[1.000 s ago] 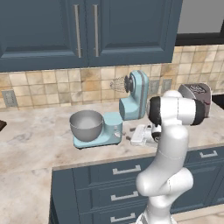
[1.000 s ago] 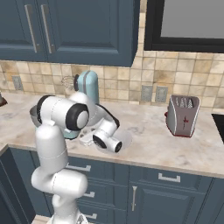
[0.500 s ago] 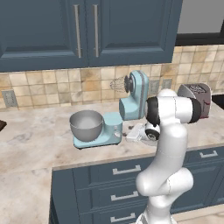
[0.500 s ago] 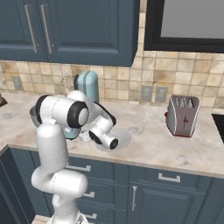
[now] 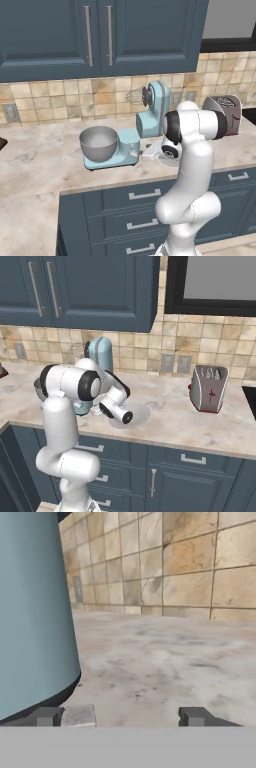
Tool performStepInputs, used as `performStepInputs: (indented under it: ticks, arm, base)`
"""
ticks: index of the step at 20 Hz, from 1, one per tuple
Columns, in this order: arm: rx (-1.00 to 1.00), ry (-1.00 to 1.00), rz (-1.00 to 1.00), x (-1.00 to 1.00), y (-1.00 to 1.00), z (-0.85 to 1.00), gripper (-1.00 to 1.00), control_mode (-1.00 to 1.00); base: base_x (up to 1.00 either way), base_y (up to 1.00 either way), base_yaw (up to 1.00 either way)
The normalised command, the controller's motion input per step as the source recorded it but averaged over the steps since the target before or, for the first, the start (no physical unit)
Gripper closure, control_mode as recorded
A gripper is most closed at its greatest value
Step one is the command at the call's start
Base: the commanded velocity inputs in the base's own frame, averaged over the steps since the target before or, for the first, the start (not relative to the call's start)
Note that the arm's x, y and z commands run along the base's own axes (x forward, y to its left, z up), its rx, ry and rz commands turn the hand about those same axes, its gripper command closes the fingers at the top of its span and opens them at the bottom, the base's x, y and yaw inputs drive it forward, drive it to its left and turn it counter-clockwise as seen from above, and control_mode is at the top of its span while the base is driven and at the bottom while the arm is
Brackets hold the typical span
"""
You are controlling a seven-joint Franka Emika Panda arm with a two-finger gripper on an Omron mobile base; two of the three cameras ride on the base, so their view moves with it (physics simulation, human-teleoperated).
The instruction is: Add butter and sugar cubes to the stand mixer bowl and then turn on the stand mixer to begin making frosting.
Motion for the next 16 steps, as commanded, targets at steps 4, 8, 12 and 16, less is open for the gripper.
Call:
performStepInputs:
  ticks: [4, 8, 12, 16]
  arm:
    - [0.00, 0.00, 0.05, 0.13, 0.07, -0.60, -1.00, -1.00]
    - [0.00, 0.00, 0.11, 0.00, 0.13, -0.66, -1.00, -1.00]
    - [0.00, 0.00, 0.14, 0.00, 0.23, -0.83, 1.00, -1.00]
    - [0.00, 0.02, 0.16, 0.14, 0.39, -0.93, 1.00, -1.00]
  base:
    - [0.00, 0.00, 0.00]
    - [0.00, 0.00, 0.00]
    - [0.00, 0.00, 0.00]
    - [0.00, 0.00, 0.00]
